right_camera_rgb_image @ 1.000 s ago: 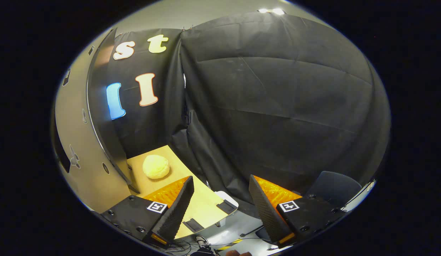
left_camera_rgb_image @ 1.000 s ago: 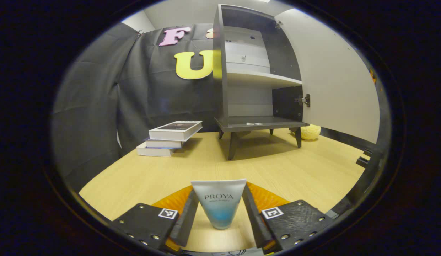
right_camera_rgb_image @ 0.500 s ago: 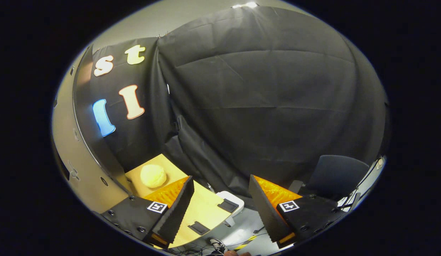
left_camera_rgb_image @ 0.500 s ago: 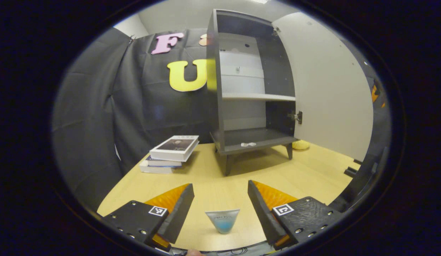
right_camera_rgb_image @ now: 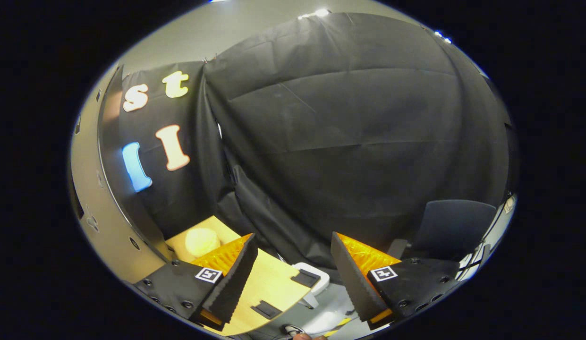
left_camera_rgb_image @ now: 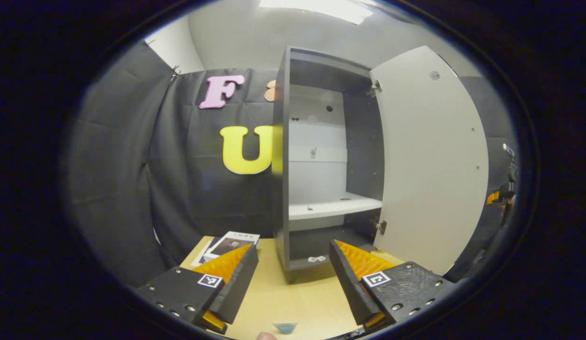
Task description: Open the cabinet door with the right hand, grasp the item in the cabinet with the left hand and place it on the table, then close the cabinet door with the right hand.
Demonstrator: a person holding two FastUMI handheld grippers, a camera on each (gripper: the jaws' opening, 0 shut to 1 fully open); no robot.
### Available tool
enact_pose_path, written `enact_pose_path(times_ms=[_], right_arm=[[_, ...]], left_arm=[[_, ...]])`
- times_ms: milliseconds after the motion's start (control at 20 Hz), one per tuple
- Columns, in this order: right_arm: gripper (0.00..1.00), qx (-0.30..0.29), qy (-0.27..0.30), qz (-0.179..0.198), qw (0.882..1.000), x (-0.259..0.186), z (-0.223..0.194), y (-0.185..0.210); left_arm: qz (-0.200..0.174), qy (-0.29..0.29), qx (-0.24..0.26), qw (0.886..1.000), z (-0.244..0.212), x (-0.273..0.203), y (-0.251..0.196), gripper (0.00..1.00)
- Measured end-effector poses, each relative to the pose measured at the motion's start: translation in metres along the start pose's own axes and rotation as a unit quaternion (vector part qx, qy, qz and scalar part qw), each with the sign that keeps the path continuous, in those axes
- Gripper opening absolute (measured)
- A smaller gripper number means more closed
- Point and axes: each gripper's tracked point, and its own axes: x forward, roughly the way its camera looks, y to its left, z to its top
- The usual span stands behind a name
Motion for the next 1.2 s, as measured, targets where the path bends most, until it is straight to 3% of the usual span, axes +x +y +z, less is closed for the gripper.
enact_pose_path(times_ms=[50,100,200,250,450,600,650,750,800,850,1050,1200], right_arm=[[0.93,0.002,-0.01,0.022,1.0,0.0,0.005,0.013],[0.98,-0.003,-0.014,0.044,0.999,0.001,0.009,0.025],[0.98,-0.03,-0.022,0.086,0.996,0.006,0.018,0.045],[0.93,-0.044,-0.027,0.104,0.993,0.007,0.028,0.052],[0.93,-0.069,-0.049,0.174,0.981,-0.007,0.071,0.086],[0.93,-0.08,-0.06,0.232,0.968,-0.028,0.09,0.122],[0.98,-0.089,-0.061,0.249,0.962,-0.033,0.092,0.133],[0.98,-0.102,-0.069,0.302,0.945,-0.05,0.102,0.158],[0.93,-0.108,-0.07,0.327,0.936,-0.056,0.106,0.169],[0.98,-0.113,-0.067,0.339,0.932,-0.054,0.107,0.171],[0.98,-0.104,-0.057,0.39,0.913,-0.075,0.114,0.185],[0.96,-0.099,-0.051,0.389,0.914,-0.078,0.112,0.186]], left_arm=[[-0.006,0.004,-0.002,1.0,0.01,0.0,-0.003,0.92],[-0.008,0.01,-0.006,1.0,0.021,0.001,-0.007,0.92],[-0.01,0.026,-0.016,0.999,0.036,0.002,-0.012,0.92],[-0.004,0.032,-0.021,0.999,0.042,-0.006,-0.012,0.92],[0.021,0.031,-0.031,0.999,0.075,-0.009,-0.004,0.92],[0.051,0.032,-0.044,0.997,0.087,-0.003,0.014,0.92],[0.063,0.035,-0.048,0.996,0.087,0.0,0.022,0.91],[0.08,0.039,-0.045,0.995,0.087,0.007,0.038,0.92],[0.085,0.04,-0.038,0.995,0.086,0.01,0.045,0.92],[0.092,0.043,-0.028,0.994,0.086,0.011,0.054,0.92],[0.11,0.042,-0.023,0.993,0.083,0.011,0.074,0.92],[0.106,0.047,-0.034,0.993,0.071,0.012,0.076,0.92]])
